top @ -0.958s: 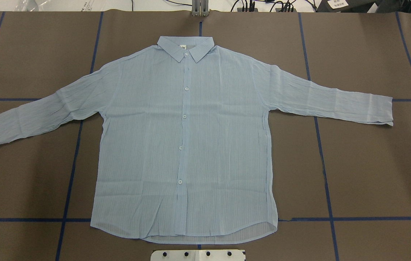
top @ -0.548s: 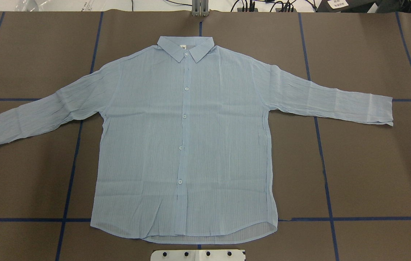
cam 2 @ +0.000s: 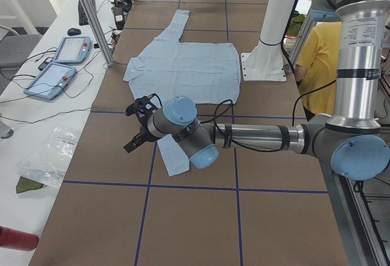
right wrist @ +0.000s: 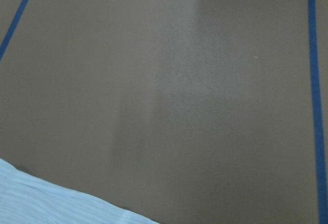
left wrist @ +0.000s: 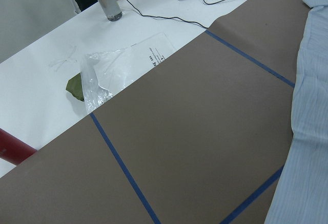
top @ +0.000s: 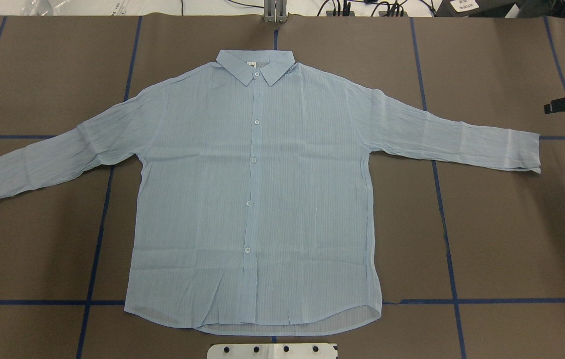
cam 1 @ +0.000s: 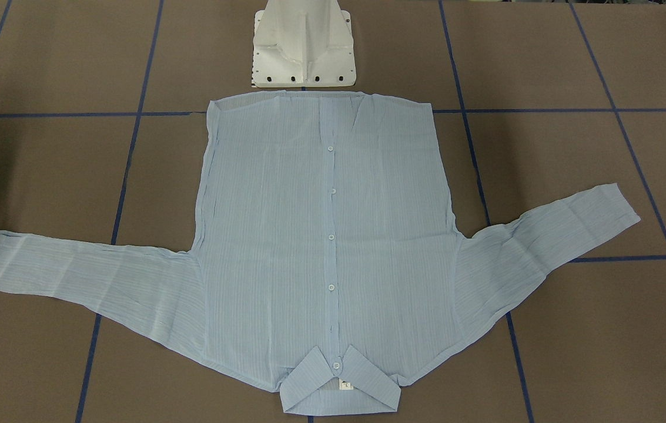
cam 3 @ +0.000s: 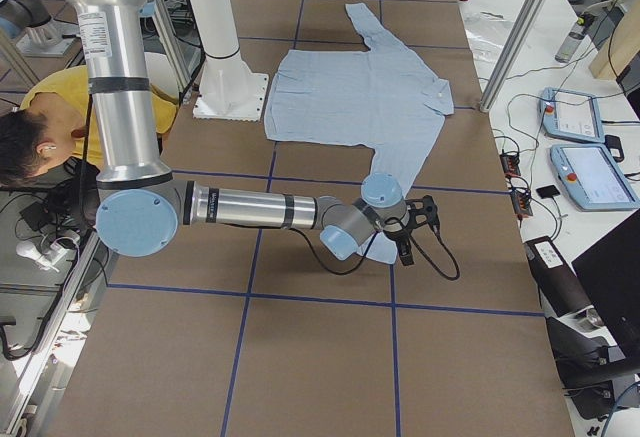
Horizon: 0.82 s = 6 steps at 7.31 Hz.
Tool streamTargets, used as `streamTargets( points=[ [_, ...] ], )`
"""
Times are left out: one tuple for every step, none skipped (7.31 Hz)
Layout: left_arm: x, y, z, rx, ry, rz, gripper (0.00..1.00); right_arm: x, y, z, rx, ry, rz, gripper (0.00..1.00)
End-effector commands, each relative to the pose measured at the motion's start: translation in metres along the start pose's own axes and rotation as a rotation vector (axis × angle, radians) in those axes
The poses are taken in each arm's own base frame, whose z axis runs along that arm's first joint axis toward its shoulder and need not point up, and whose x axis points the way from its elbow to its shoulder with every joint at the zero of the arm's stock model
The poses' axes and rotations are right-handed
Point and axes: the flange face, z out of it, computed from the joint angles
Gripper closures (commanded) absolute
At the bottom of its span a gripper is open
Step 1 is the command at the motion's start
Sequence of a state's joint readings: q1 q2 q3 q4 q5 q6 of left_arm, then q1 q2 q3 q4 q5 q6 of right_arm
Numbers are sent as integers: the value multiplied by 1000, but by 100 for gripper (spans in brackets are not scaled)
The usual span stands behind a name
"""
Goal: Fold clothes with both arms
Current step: 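Move the right gripper down to the cuff of the sleeve nearest it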
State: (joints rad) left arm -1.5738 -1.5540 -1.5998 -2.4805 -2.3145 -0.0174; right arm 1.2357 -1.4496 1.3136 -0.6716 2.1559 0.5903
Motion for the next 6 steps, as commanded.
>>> streamTargets(
  points=[
    [0,0,0,0,0,0,0,-12,12,30,-17,-18,-17,10],
    [0,1,0,-1,0,-1,0,-9,18,37,-33,-12,-15,17],
    [0,1,0,-1,0,-1,0,-6,25,42,-46,-6,-13,26],
    [0,2,0,-2,0,0,0,-4,29,48,-54,7,-14,30],
    [0,2,0,-2,0,0,0,-2,32,53,-50,29,-17,31],
    [0,3,0,-3,0,0,0,-4,35,58,-54,39,-22,32]
  ],
)
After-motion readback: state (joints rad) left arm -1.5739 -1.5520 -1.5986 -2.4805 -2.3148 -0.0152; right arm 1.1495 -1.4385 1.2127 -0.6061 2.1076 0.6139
